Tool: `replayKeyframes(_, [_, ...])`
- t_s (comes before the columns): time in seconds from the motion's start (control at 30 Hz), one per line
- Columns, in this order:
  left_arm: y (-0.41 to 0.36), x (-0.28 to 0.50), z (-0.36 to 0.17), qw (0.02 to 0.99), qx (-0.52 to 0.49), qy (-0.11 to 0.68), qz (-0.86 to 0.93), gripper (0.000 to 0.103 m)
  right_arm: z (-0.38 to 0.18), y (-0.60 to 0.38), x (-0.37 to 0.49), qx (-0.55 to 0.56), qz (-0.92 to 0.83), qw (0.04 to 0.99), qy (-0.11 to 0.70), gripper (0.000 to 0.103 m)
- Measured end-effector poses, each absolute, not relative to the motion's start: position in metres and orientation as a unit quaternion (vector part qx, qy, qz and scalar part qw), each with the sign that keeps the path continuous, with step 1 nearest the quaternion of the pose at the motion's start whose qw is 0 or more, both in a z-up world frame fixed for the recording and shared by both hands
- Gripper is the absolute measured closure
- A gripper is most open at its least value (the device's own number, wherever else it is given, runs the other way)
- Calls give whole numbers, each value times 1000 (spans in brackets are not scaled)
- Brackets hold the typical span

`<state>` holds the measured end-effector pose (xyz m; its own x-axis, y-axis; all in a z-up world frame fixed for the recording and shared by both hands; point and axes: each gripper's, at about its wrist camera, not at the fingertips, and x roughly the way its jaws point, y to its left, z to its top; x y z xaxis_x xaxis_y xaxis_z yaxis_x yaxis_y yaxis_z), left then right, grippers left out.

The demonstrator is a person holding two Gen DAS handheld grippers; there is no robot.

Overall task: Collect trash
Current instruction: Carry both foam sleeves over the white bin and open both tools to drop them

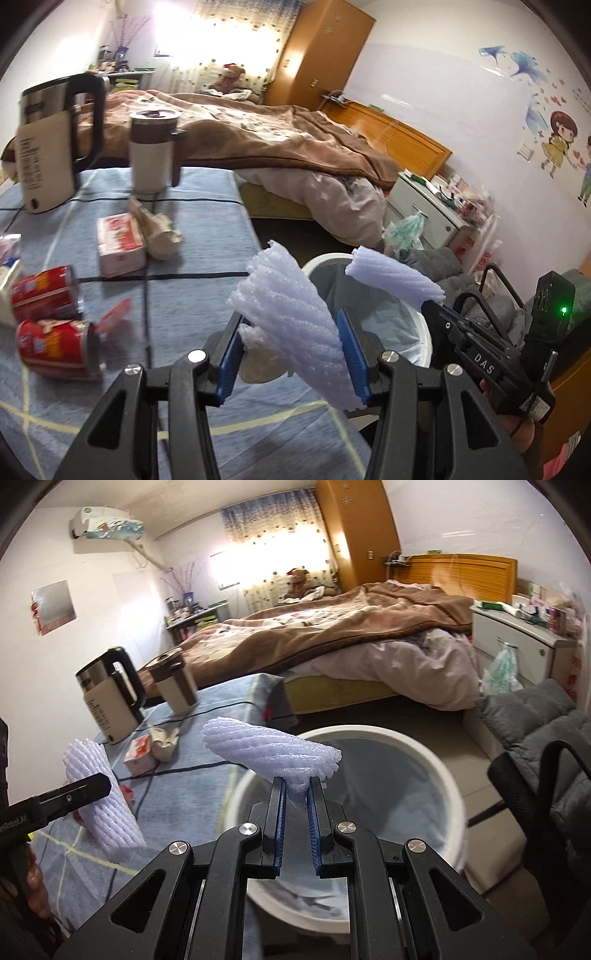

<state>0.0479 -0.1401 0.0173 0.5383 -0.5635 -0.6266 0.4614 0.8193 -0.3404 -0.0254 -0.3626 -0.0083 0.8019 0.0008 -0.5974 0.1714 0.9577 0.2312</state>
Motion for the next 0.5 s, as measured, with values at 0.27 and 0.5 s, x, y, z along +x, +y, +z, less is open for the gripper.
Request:
replayKeyframes(0.27, [-203,58,8,858,-39,392,-329,51,-22,-392,-30,114,-104,932,328,91])
replayKeyframes(0.5, [-245,69,-10,844,-9,420,-334,51,-41,-408,-21,88,-141,920,355,91])
